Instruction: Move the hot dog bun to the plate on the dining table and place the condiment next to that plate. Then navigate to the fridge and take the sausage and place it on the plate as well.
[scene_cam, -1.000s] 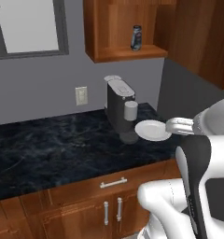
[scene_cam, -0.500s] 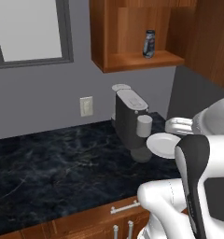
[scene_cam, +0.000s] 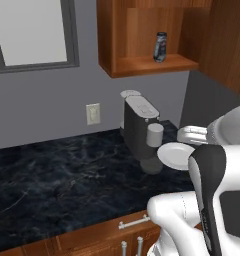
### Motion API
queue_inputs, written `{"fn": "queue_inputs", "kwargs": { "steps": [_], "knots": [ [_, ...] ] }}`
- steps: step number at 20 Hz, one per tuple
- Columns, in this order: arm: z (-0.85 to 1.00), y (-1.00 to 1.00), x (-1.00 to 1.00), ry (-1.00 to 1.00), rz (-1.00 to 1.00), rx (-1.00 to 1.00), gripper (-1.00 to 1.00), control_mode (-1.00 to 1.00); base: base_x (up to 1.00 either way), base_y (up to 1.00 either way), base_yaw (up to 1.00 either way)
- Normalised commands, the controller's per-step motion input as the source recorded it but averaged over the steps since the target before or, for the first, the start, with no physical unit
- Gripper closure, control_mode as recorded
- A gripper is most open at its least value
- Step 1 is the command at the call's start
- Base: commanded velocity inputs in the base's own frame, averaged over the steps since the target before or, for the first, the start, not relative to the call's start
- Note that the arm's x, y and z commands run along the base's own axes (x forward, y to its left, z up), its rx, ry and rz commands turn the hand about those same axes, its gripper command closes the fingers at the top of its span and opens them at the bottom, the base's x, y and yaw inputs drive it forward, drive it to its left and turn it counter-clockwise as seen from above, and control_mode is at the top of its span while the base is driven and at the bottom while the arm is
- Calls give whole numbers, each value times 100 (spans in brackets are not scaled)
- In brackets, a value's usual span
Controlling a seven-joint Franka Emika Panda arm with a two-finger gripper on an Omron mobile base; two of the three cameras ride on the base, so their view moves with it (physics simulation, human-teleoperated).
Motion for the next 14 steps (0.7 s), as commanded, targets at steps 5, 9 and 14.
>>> {"fn": "queue_inputs", "kwargs": {
  "steps": [5, 9, 14],
  "knots": [
    [53, 0, 37, -25, 7, -3, -100, -100, 0, 0, 0],
    [79, 0, 22, -30, 4, -12, -100, -100, 0, 0, 0],
    [74, 1, 23, -27, 0, -16, -100, -100, 0, 0, 0]
  ]
}}
